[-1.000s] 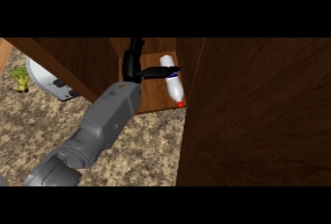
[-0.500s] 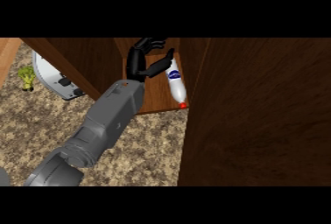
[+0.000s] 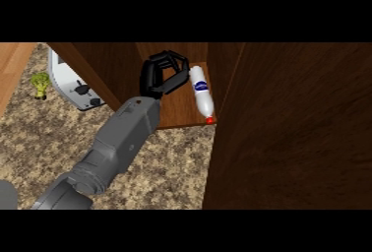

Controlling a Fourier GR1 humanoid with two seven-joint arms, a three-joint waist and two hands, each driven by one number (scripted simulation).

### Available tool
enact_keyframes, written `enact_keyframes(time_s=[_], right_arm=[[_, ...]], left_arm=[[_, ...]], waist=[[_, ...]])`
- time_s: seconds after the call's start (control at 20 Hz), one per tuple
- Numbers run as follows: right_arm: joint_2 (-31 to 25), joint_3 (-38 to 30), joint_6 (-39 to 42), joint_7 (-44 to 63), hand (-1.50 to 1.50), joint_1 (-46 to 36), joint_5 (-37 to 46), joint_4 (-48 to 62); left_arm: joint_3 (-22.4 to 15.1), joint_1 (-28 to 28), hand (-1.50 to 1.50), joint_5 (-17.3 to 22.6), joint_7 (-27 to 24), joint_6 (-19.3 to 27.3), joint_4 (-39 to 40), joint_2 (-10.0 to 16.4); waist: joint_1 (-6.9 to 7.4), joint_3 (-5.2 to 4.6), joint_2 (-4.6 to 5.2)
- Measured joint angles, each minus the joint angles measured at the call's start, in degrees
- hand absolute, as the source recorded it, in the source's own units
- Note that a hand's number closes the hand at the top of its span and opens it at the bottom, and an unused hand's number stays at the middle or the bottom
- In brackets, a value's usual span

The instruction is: Pick up the bottled water, place it into the cabinet and close the cabinet

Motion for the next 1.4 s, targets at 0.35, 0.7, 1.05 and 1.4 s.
enact_keyframes(time_s=[0.35,0.7,1.05,1.4], right_arm=[[0.5,0.0,0.6,2.4,1.50,1.5,0.2,-3.4],[1.2,1.3,3.0,3.9,1.50,3.1,-0.3,-4.1],[1.1,3.6,3.8,6.1,1.50,4.5,-1.0,-5.1],[1.9,7.4,1.6,7.0,1.50,3.6,-1.3,-5.9]], left_arm=[[-4.0,7.4,1.50,4.1,-0.3,-5.4,-5.8,0.0],[-12.7,18.5,1.50,8.8,0.9,-7.9,-17.7,0.0],[-17.0,30.0,-1.50,7.5,3.8,-10.3,-31.1,1.5],[-20.7,42.1,-1.50,5.8,7.5,-12.1,-46.7,8.5]], waist=[[1.73,0.01,-0.77],[3.69,0.04,-1.44],[5.69,0.06,-1.86],[6.46,0.05,-2.00]])
